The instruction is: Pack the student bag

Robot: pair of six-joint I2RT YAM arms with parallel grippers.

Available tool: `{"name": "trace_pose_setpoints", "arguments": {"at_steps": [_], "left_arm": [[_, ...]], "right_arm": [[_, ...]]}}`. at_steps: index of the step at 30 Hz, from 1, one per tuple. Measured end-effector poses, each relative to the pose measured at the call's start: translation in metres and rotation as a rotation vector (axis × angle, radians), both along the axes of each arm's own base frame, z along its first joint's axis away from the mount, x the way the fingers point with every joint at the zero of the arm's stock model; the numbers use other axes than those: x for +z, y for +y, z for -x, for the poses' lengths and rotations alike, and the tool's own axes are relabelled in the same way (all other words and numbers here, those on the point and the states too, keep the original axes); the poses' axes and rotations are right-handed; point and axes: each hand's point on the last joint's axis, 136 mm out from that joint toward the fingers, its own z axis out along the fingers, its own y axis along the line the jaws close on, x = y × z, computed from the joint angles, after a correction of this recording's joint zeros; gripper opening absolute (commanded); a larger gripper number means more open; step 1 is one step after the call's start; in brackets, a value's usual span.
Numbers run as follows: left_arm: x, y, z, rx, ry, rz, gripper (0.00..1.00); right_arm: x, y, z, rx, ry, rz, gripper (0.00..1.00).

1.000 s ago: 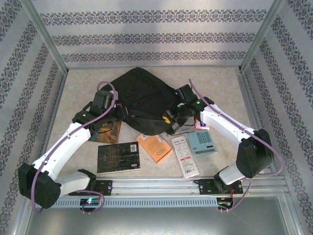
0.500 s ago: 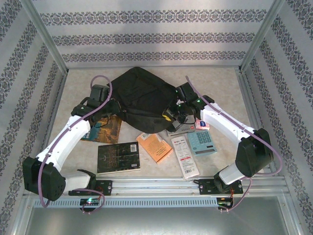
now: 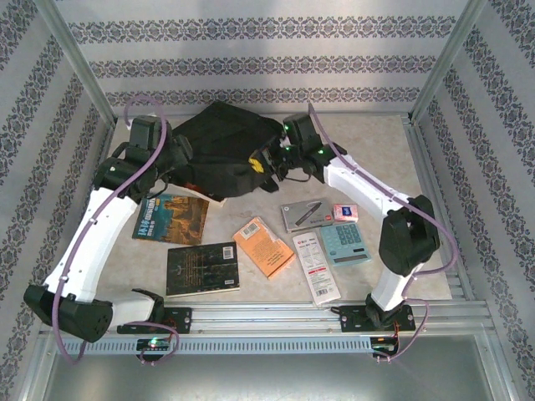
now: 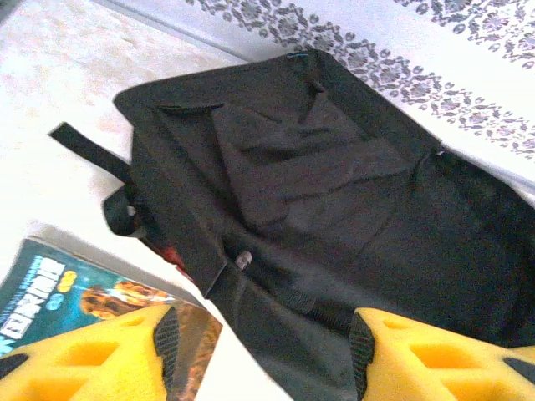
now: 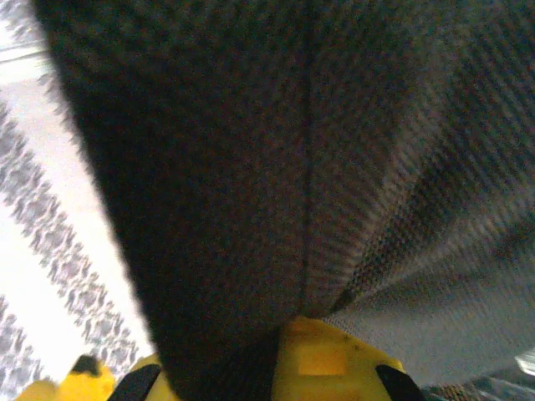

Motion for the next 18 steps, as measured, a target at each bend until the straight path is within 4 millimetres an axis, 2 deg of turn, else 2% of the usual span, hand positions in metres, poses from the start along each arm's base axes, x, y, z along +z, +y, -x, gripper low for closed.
{"name": "trace_pose_setpoints", "arguments": {"at_steps": [1, 3, 9, 14, 16, 18], "left_arm": [[0.001, 0.003, 0.004, 0.004, 0.002, -0.012, 0.57], [0.001, 0.005, 0.009, 0.003, 0.010, -0.040, 0.57], [-0.006, 0.002, 0.019, -0.035, 0.053, -0.100, 0.57], [-0.011, -0.008, 0.021, -0.083, 0.073, -0.129, 0.56], [-0.017, -0.019, 0.021, -0.122, 0.093, -0.145, 0.56], [-0.028, -0.035, 0.021, -0.176, 0.127, -0.166, 0.56]], "right_arm": [[0.010, 0.005, 0.001, 0.031, -0.039, -0.009, 0.00], [0.017, 0.010, 0.007, 0.094, -0.085, -0.006, 0.00], [-0.004, 0.016, 0.043, 0.293, -0.111, 0.032, 0.00], [-0.036, -0.004, 0.082, 0.432, -0.101, 0.129, 0.00], [-0.048, -0.017, 0.097, 0.477, -0.116, 0.189, 0.00], [-0.060, -0.029, 0.111, 0.504, -0.128, 0.246, 0.05]]}}
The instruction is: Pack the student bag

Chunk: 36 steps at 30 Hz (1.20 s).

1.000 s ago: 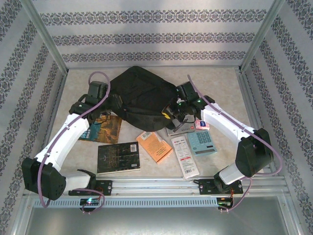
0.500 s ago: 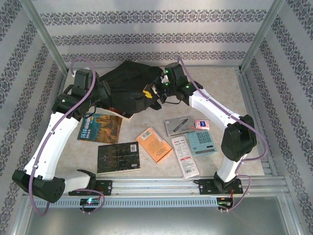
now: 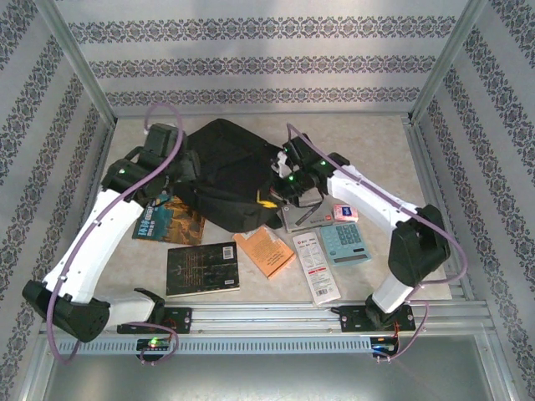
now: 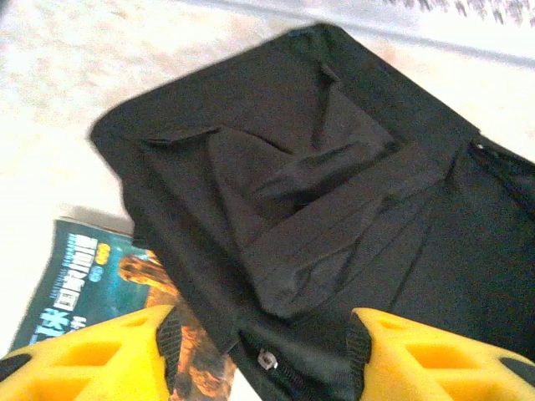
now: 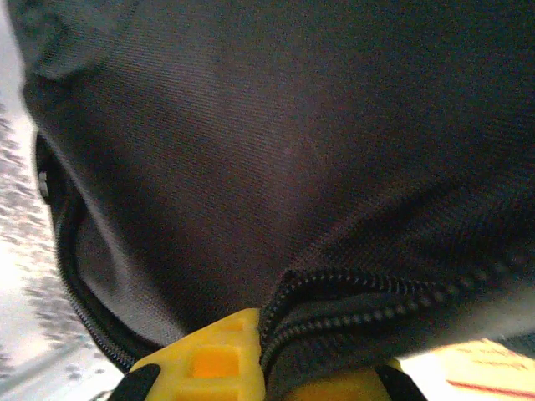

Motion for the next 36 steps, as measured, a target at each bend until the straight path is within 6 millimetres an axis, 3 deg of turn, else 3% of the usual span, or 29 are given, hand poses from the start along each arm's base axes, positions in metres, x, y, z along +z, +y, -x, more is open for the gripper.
{"name": "trace_pose_setpoints", "arguments": {"at_steps": [1, 4, 8, 10, 17, 20, 27, 30, 34, 36], "left_arm": [[-0.008, -0.012, 0.000, -0.039, 0.023, -0.016, 0.56], [-0.039, -0.046, 0.005, -0.146, 0.108, -0.051, 0.56], [-0.077, -0.067, 0.015, -0.232, 0.221, -0.066, 0.57], [-0.082, -0.073, 0.014, -0.262, 0.239, -0.061, 0.58], [-0.101, -0.101, -0.004, -0.369, 0.286, -0.061, 0.62], [-0.112, -0.104, -0.016, -0.387, 0.294, -0.107, 0.66], [-0.121, -0.097, -0.057, -0.405, 0.273, -0.271, 0.74], [-0.130, -0.094, -0.073, -0.410, 0.274, -0.326, 0.73], [-0.155, -0.091, -0.081, -0.426, 0.324, -0.345, 0.69], [-0.165, -0.088, -0.084, -0.424, 0.350, -0.341, 0.59]], "right_arm": [[-0.009, -0.007, 0.008, 0.008, -0.003, 0.030, 0.09], [-0.037, -0.022, 0.023, 0.009, 0.002, 0.108, 0.44], [-0.056, -0.045, 0.026, -0.044, -0.042, 0.189, 0.58], [-0.047, -0.059, 0.021, -0.100, -0.099, 0.198, 0.59], [0.016, -0.113, -0.008, -0.338, -0.363, 0.145, 0.56], [0.015, -0.128, -0.012, -0.390, -0.367, 0.157, 0.57], [0.004, -0.130, -0.007, -0.386, -0.320, 0.175, 0.65], [0.001, -0.129, -0.003, -0.376, -0.303, 0.175, 0.65], [-0.001, -0.128, 0.001, -0.364, -0.281, 0.172, 0.65], [-0.001, -0.127, 0.003, -0.359, -0.273, 0.171, 0.62]]}}
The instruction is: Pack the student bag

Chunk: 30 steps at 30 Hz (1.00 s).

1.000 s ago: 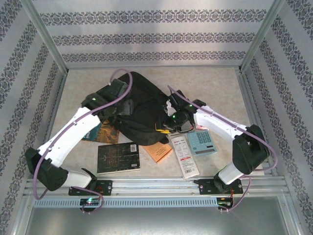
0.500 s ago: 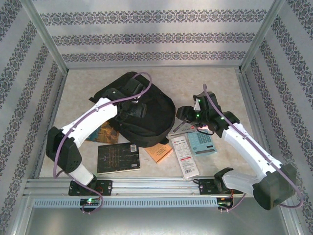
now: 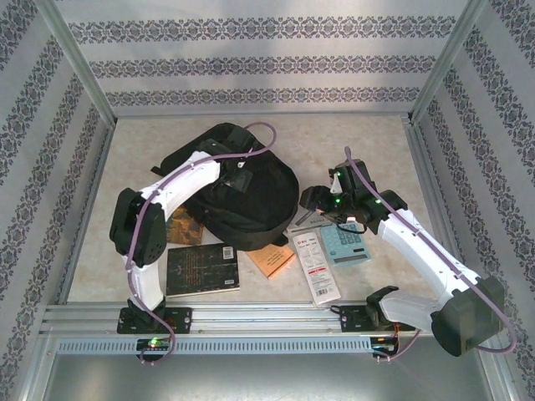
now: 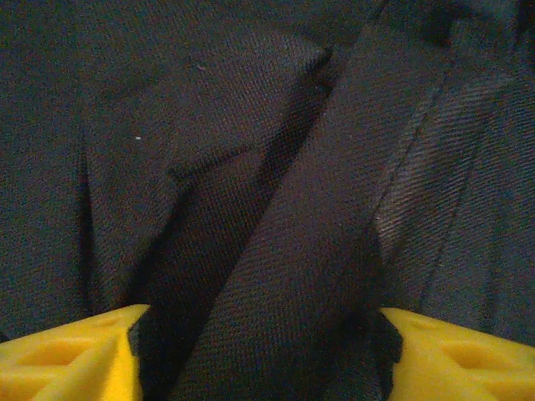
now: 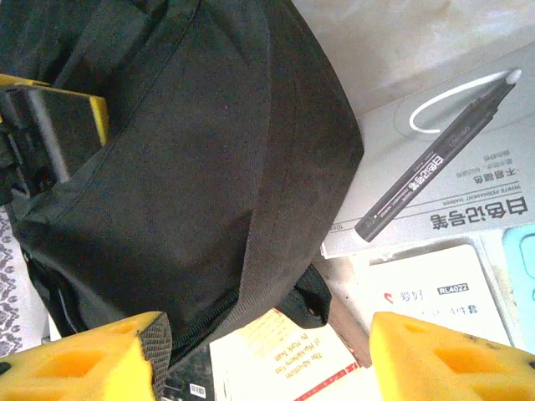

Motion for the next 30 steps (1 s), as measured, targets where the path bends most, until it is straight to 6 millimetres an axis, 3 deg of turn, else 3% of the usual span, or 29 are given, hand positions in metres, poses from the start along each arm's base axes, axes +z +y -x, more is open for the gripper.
{"name": "trace_pose_setpoints", "arguments": {"at_steps": [5, 7, 12, 23, 30], "left_arm": [[-0.007, 0.000, -0.010, 0.014, 0.016, 0.034, 0.08], [-0.003, -0.001, -0.014, 0.019, 0.002, 0.043, 0.00], [0.012, 0.000, -0.015, 0.035, -0.022, 0.081, 0.00], [0.090, 0.017, -0.009, 0.130, -0.109, 0.368, 0.00], [0.099, 0.021, -0.004, 0.163, -0.082, 0.480, 0.00]], "right_arm": [[0.000, 0.002, 0.001, 0.010, 0.008, -0.005, 0.46], [0.001, 0.003, 0.000, 0.011, 0.009, -0.007, 0.41], [0.006, 0.006, -0.007, 0.007, 0.007, -0.013, 0.39], [0.008, 0.009, -0.037, -0.086, 0.052, -0.034, 0.32], [0.009, 0.002, -0.054, -0.189, 0.080, -0.099, 0.29]]}}
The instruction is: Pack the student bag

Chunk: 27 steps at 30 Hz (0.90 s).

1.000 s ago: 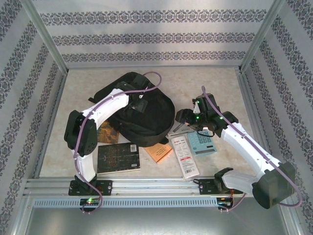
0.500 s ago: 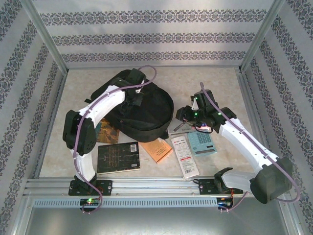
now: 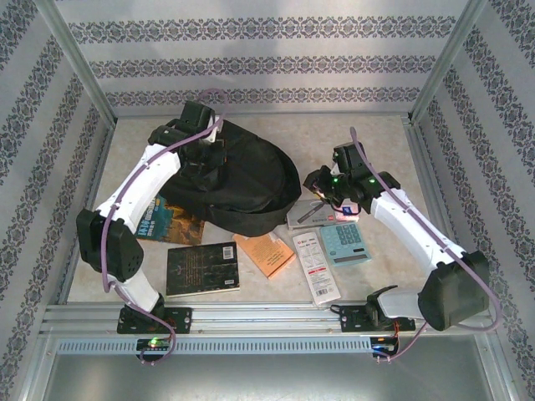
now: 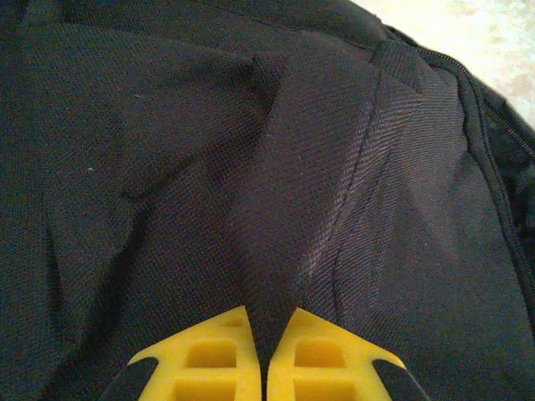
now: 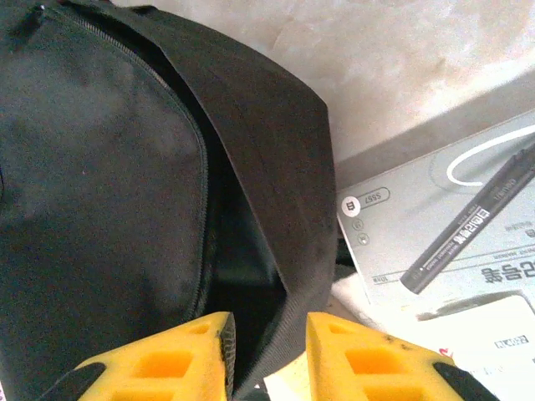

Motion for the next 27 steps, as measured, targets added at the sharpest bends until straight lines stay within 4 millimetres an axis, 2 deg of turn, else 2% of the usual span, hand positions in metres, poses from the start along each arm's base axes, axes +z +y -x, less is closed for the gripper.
{"name": "trace_pose_setpoints", "arguments": {"at_steps": [5, 8, 15, 22, 27], "left_arm": [[0.002, -0.009, 0.005, -0.024, 0.023, 0.086, 0.00], [0.005, -0.013, 0.008, -0.023, 0.030, 0.161, 0.00], [0.018, -0.002, 0.006, 0.033, 0.029, 0.310, 0.00], [0.023, -0.005, 0.004, 0.049, 0.046, 0.410, 0.00], [0.027, -0.005, 0.004, 0.058, 0.053, 0.450, 0.00]], "right_arm": [[-0.013, 0.010, -0.005, 0.006, 0.054, -0.042, 0.28], [-0.013, 0.011, -0.006, 0.001, 0.055, -0.047, 0.26], [-0.012, 0.012, -0.007, -0.003, 0.053, -0.058, 0.22], [-0.027, 0.010, -0.001, 0.003, 0.080, -0.045, 0.18], [-0.036, 0.014, -0.005, 0.012, 0.096, -0.048, 0.16]]}}
